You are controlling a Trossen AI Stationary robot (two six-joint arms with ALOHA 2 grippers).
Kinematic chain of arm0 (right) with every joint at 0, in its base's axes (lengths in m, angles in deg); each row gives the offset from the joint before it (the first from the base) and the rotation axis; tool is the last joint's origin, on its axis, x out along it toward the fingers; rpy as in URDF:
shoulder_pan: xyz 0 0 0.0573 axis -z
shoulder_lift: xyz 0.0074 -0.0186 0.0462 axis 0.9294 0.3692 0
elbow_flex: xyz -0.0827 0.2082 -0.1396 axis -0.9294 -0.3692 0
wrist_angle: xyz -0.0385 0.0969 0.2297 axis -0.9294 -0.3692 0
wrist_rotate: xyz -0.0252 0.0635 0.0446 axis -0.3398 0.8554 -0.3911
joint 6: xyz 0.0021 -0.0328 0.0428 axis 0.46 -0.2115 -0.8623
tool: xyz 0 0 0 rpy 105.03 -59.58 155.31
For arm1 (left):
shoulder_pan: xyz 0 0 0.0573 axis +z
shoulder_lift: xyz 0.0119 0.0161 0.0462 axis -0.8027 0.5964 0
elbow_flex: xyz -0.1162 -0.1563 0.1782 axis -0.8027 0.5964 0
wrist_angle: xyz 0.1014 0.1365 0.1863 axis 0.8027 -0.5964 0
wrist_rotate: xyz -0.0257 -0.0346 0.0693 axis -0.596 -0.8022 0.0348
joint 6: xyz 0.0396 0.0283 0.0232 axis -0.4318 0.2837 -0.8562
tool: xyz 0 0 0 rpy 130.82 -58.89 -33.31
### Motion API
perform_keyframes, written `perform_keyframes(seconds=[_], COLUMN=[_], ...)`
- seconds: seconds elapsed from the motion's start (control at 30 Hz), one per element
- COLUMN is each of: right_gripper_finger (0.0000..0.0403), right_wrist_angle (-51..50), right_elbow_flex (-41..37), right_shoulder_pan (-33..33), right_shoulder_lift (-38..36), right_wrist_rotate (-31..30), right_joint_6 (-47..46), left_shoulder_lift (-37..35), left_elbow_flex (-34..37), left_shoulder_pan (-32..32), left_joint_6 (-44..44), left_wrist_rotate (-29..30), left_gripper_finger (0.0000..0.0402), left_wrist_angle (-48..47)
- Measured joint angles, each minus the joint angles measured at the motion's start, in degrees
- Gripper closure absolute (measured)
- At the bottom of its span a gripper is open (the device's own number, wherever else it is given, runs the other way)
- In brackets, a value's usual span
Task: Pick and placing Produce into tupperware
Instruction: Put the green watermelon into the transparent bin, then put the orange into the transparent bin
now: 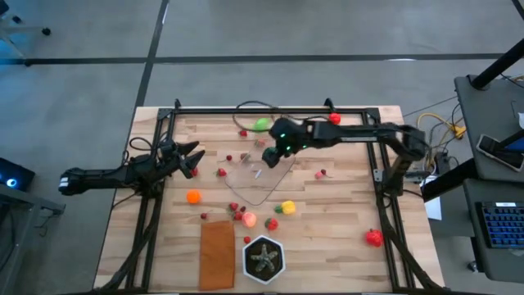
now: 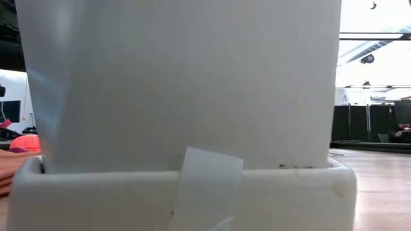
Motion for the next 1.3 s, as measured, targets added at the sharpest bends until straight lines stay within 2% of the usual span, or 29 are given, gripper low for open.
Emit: perform_keyframes(seconds=[0.23,0.53,0.93,1.03,1.3], right_gripper_finger=[0.0083,0.0038,0.0037,0.0037,0.0038], right_wrist_angle=[-8.23,-12.6,-13.81,-14.13,-18.66], right_elbow_flex=[7.34,11.83,16.86,18.98,25.41], right_shoulder_pan=[-4.82,-6.08,-6.03,-6.03,-6.05], right_shoulder_lift=[6.25,5.43,2.77,2.77,2.66], right_wrist_rotate=[-8.52,-17.97,-19.9,-19.89,-20.26], right_joint_6=[0.98,-4.73,-4.87,-7.23,-4.69], left_shoulder_lift=[0.0,0.08,0.09,0.16,0.09], left_elbow_flex=[0.0,0.0,0.0,0.0,0.0], left_shoulder_pan=[-0.04,-0.04,-0.04,-0.04,-0.04], left_joint_6=[0.12,4.59,4.55,4.56,3.15], left_wrist_rotate=[-0.41,-4.28,-3.99,-1.74,0.5], left_gripper_finger=[0.0114,0.0114,0.0114,0.0114,0.0114], left_wrist_angle=[0.04,0.06,0.55,0.77,13.8])
